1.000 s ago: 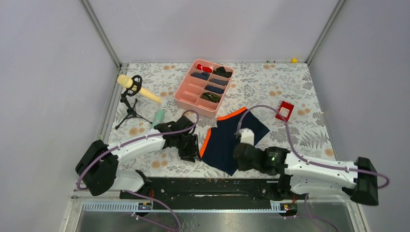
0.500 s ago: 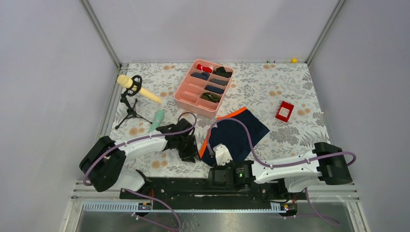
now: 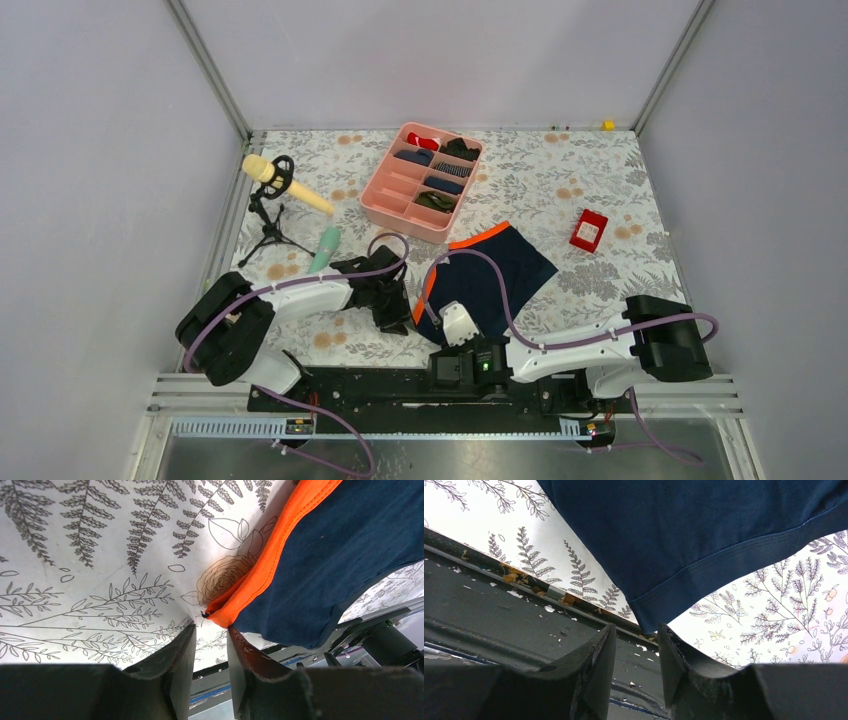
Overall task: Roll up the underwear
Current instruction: Fold the underwear at the center of the board.
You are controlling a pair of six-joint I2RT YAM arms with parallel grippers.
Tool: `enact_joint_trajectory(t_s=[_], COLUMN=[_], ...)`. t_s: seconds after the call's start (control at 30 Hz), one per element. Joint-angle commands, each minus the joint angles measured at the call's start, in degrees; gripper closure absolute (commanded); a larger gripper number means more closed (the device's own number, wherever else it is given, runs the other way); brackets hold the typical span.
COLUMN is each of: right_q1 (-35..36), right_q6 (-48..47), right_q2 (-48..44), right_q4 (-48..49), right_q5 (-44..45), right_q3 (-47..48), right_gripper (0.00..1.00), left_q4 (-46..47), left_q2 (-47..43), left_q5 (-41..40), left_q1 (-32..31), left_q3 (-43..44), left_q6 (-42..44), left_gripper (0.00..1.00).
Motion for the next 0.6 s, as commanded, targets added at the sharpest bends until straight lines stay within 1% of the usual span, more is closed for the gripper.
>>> enact_joint_trajectory(t_s=[0.0, 0.17, 0.23, 0.33, 0.4, 0.5, 0.57], right_q1=[-0.25, -0.73, -1.10, -1.44, -1.83, -2.36, -2.74], right_q6=[0.73, -0.13, -0.69, -1.10, -1.43, -2.00, -2.36], right_q2=[0.68, 1.68, 1.76, 2.10, 2.23, 2.35, 2.27], right_q4=[1.52, 2.34, 2.89, 3.69, 4.27, 5.10, 5.82], right_q5=[2.88, 2.87, 2.75, 2.27, 1.84, 1.37, 1.01], right_q3=[-0.81, -0.98, -1.26, -1.51, -1.80, -2.24, -2.57], right_gripper=[0.57, 0.61, 0.62, 0.63, 0.63, 0.64, 0.64], left_q4=[2.02, 2.75, 2.83, 2.81, 2.54, 1.78, 0.75], left_q2=[-0.76, -1.26, -0.86, -1.35, -2.54, -4.86, -5.49], left_q5=[-3.42, -4.79, -4.61, -3.84, -3.60, -4.27, -6.45], left_q1=[0.29, 0.55, 0.87, 1.05, 1.10, 1.05, 1.07], left_q3=[-0.11, -0.05, -0.14, -0.19, -0.49, -0.10, 0.59], left_q6=[-1.81, -2.43, -2.45, -2.35, -2.54, -2.19, -1.64], left_gripper=[0.70, 0.70, 0.72, 0.80, 0.81, 0.77, 0.68])
